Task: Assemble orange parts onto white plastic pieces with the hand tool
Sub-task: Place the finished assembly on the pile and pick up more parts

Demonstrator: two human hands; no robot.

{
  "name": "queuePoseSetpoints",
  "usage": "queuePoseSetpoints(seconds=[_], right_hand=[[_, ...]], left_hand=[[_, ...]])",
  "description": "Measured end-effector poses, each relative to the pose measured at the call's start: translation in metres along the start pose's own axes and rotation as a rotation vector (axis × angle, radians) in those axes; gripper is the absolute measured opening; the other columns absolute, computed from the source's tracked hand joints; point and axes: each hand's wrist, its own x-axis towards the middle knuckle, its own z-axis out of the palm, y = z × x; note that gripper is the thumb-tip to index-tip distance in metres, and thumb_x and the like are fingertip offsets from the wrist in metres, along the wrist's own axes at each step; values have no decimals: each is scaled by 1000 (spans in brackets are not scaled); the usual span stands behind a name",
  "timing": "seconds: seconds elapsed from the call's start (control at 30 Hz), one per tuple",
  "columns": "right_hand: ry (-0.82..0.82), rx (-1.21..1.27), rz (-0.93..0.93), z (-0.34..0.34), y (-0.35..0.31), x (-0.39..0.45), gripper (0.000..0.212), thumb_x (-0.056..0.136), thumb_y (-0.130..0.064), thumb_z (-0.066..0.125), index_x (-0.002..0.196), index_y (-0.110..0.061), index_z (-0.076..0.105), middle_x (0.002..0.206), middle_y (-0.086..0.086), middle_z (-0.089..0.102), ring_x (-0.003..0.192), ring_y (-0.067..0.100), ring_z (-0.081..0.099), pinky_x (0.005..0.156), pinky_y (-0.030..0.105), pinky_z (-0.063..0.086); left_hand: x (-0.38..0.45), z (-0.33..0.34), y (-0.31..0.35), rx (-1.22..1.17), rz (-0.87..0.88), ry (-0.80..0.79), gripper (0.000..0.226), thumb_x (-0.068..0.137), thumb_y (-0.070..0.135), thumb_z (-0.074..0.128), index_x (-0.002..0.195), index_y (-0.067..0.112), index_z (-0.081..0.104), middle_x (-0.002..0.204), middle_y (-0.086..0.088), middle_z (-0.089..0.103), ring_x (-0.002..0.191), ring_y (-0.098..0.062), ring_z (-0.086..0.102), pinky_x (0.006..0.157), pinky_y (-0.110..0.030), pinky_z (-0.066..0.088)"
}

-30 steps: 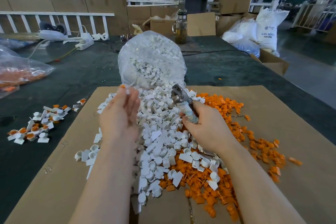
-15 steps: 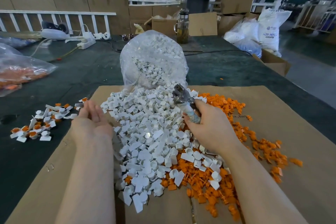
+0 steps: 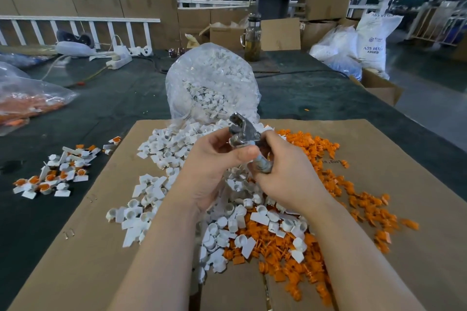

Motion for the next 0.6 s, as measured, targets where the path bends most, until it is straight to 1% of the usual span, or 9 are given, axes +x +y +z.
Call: queuePoseSetpoints(seconds=[0.1,0.17,0.2,0.27,0.33,0.4,0.47,0.53,0.6], right_hand=[[-19,-111,-32,-2,1,1,37,72,-37,59,106,-30,47,92,-17,48,86,7,45,81,30,39],[-43,-148,-14,-4,1,1,53,73,-47,47,123,-29,47,104,-15,49,96,8,43,93,33,35],[-34,-143,-1,-5,2,0,55,74,-49,44,125,-29,47,107,-13,51,97,9,45,92,33,37],[16,-147,29,-5,3,-1,42,80,-44,51,118,-28,47,103,-9,53,90,10,51,78,29,43],[89,-196,90,-2,7,1,27,87,-33,59,108,-28,43,94,-8,50,76,8,52,58,22,39],[152,-244,255,-3,15,2,25,90,-29,60,101,-26,39,87,-7,50,67,5,51,49,21,36],[188,-271,452,-6,25,2,20,91,-26,58,103,-17,44,88,0,57,68,15,58,48,27,40],[185,-353,599,-10,32,0,28,90,-20,57,113,-8,47,102,12,59,82,29,62,56,32,42],[152,-447,704,-15,37,-3,42,88,-18,60,123,-3,43,117,18,53,95,35,61,63,37,45]], left_hand=[[-1,3,1,-23,29,49,17,62,14,83,73,26,80,78,6,75,73,-5,70,64,-15,53],[1,4,3,-41,28,135,12,59,22,81,66,31,79,73,10,73,65,0,67,59,-12,51],[2,4,4,-42,25,167,10,58,25,80,65,32,78,72,11,73,63,1,66,57,-11,50],[3,3,4,43,29,216,8,61,29,80,69,31,79,74,11,74,66,3,67,58,-8,48],[5,1,0,239,54,266,22,66,36,80,86,25,78,83,9,76,74,2,68,62,-4,47],[8,-2,-6,458,61,357,29,77,34,81,103,25,72,88,7,73,78,0,66,63,-4,46],[10,-7,-11,707,18,478,26,85,34,76,109,27,69,87,13,67,76,-1,63,63,-7,46],[10,-11,-14,939,-52,535,30,88,37,71,115,25,68,94,14,64,87,-8,62,77,-25,52],[11,-14,-17,1102,-87,545,35,89,40,68,120,23,67,111,3,63,103,-19,60,93,-39,50]])
